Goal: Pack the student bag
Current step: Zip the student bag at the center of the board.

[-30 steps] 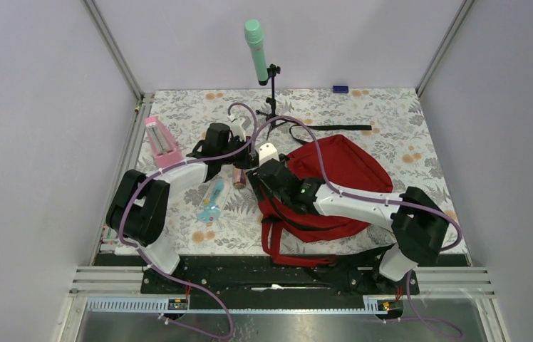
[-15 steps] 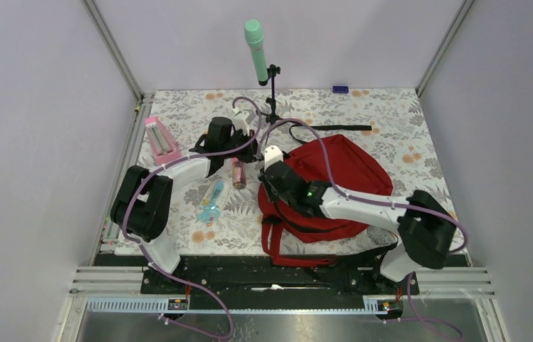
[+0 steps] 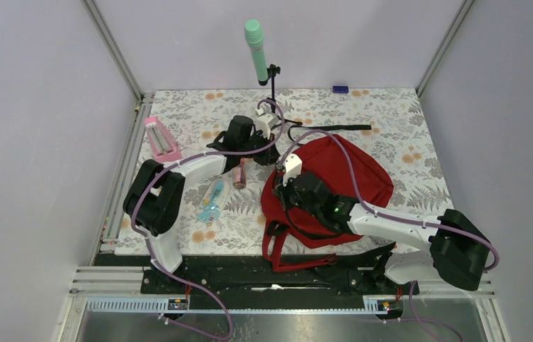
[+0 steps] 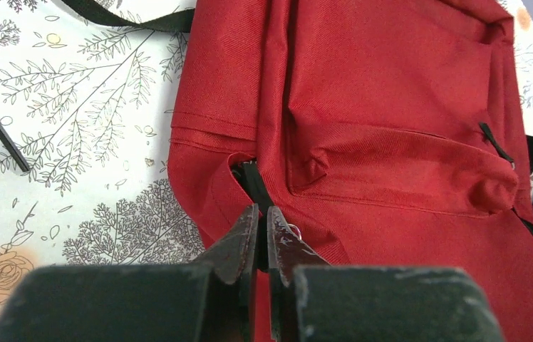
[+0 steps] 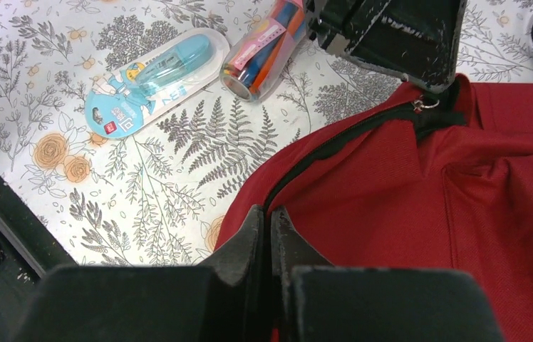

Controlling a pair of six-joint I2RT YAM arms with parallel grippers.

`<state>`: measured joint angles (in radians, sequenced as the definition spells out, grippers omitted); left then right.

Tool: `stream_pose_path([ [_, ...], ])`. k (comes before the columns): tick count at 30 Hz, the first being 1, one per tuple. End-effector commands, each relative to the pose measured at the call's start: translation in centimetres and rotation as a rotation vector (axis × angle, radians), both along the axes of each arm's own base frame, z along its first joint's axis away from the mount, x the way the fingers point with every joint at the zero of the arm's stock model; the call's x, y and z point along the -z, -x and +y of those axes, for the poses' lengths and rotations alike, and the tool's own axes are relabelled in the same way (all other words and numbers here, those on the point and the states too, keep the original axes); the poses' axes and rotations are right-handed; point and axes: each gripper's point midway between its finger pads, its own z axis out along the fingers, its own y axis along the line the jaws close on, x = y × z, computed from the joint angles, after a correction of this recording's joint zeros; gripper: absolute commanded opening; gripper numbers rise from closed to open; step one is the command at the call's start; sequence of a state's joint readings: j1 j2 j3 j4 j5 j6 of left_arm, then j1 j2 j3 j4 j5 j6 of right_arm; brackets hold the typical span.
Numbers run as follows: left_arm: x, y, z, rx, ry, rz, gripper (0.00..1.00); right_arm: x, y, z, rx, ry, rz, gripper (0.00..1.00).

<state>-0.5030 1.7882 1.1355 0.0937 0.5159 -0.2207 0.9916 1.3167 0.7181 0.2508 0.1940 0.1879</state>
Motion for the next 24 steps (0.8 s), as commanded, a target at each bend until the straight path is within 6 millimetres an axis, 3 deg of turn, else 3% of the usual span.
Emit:
stream_pose_path([
  [1,-2.1,-6.0,1.4,-0.168,-0.086,-0.187,0.00,-4.9,3.2,2.9,-0.193,-0.177,-0.021,0.00],
  [17,1.1,-8.4,2.5,-0.279,-0.194,-0.120,0.00,-10.7,5.5,2.8,-0.294,-0.310,-0.057,0.00],
  [24,0.7,-9.2,2.5,-0.337,-0.187,-0.141,0.00,-12.2,5.8,2.6,-0.303,-0.341,-0.082,0.00],
])
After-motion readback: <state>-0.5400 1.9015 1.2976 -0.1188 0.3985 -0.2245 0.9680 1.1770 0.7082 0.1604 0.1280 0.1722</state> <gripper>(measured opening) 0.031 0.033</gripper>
